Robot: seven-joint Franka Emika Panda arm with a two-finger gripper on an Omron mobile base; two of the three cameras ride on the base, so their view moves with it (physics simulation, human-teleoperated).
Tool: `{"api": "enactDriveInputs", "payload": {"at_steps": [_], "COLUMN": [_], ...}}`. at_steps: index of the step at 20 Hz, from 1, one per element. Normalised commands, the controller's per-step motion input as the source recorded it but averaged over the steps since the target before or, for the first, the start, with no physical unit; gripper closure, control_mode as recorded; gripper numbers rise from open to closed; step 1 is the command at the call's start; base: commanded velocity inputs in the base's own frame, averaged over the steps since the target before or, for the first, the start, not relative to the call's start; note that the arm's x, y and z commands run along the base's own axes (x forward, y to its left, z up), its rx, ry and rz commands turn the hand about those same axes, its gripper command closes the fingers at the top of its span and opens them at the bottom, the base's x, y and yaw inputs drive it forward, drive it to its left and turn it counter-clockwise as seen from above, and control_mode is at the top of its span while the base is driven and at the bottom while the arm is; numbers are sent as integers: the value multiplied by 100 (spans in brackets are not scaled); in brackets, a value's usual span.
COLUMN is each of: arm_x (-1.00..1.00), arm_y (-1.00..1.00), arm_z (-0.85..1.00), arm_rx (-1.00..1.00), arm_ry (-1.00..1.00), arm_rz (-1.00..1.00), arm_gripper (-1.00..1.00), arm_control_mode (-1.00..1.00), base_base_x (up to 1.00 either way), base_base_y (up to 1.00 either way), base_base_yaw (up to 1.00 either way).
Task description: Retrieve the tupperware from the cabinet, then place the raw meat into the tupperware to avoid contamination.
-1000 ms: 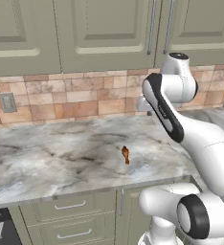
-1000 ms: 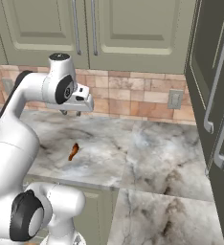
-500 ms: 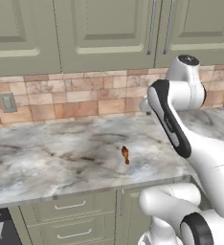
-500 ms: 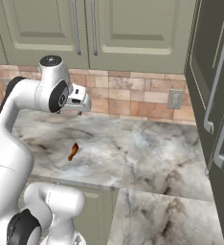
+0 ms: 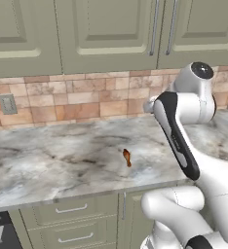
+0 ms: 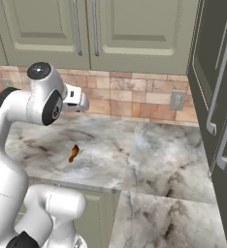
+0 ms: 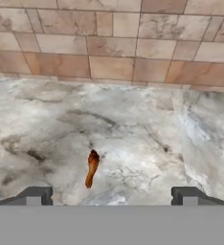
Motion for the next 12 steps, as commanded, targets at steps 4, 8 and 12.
{"api": "enactDriveInputs", "payload": {"at_steps": [4, 8, 12], "arm_x": [-7, -9, -17], "arm_y": [5, 0, 0], "arm_z": [35, 34, 30], "arm_rx": [0, 0, 0], "arm_ry": [-19, -18, -20], "arm_rz": [0, 0, 0], "arm_gripper": [-100, -100, -100], "arm_control_mode": [-100, -100, -100], "base_base_x": [0, 0, 0], "base_base_y": [0, 0, 0], "base_base_yaw": [0, 0, 0]}}
